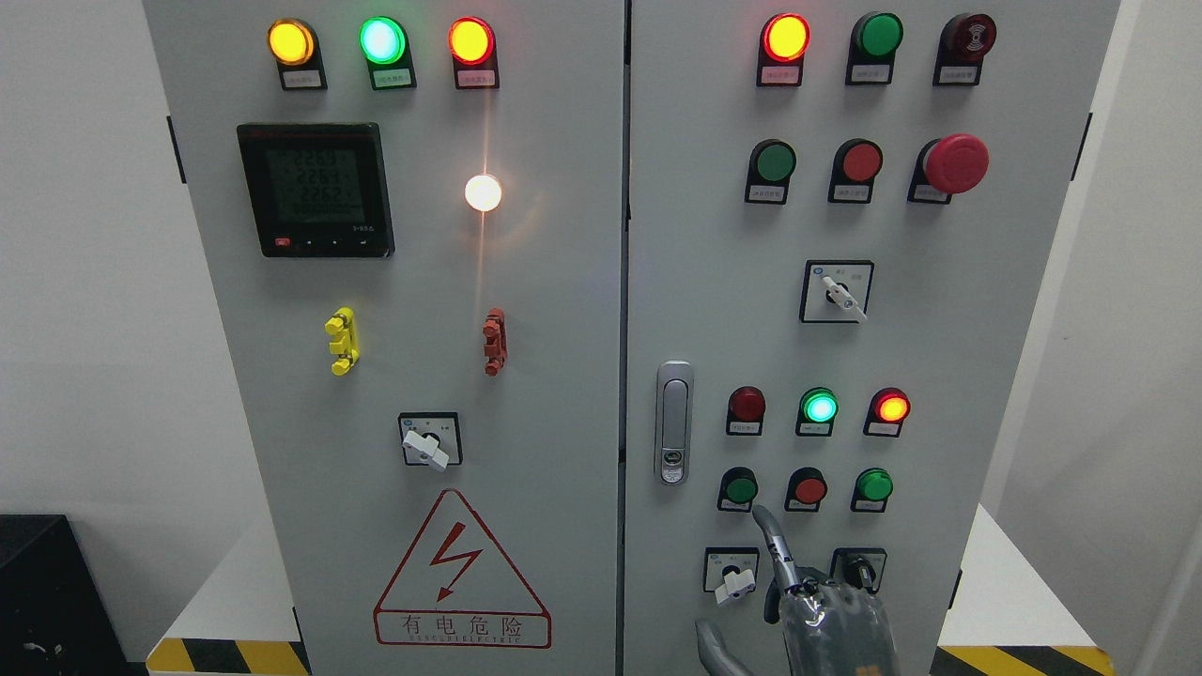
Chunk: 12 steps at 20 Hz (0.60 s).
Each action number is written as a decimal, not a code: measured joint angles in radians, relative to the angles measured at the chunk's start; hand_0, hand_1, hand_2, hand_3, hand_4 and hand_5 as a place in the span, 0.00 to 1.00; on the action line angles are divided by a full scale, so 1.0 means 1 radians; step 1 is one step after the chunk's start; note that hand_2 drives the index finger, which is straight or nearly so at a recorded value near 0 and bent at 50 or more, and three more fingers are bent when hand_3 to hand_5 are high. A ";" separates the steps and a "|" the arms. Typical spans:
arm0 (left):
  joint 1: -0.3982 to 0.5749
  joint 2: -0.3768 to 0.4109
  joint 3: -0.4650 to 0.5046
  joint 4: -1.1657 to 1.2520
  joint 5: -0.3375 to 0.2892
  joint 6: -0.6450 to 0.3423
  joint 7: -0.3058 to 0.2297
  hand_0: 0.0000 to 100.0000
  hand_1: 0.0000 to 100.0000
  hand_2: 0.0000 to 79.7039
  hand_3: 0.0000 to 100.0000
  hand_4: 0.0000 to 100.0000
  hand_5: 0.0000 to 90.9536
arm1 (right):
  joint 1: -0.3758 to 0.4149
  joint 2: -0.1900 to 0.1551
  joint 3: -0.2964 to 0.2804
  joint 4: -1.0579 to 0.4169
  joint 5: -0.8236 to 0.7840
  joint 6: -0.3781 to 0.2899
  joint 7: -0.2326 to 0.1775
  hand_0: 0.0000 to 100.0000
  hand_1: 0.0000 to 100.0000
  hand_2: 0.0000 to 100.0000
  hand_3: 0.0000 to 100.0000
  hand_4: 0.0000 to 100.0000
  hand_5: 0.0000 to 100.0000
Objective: Press green start button
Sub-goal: 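Push the green button inward with the right hand's fingertips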
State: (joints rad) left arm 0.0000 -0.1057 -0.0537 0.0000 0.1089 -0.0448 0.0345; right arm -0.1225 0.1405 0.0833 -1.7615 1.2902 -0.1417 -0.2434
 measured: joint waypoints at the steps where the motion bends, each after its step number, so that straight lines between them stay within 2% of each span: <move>1: 0.000 0.000 0.000 0.000 0.000 0.000 0.000 0.12 0.56 0.00 0.00 0.00 0.00 | -0.006 0.000 0.000 0.008 0.000 0.001 0.000 0.29 0.34 0.00 0.81 0.87 1.00; 12: 0.000 0.000 0.000 0.000 0.000 0.000 0.000 0.12 0.56 0.00 0.00 0.00 0.00 | -0.066 0.001 -0.004 0.085 0.001 0.010 0.006 0.30 0.34 0.00 0.81 0.87 1.00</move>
State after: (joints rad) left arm 0.0000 -0.1057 -0.0537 0.0000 0.1089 -0.0448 0.0345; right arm -0.1887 0.1418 0.0790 -1.6760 1.2914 -0.1317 -0.2376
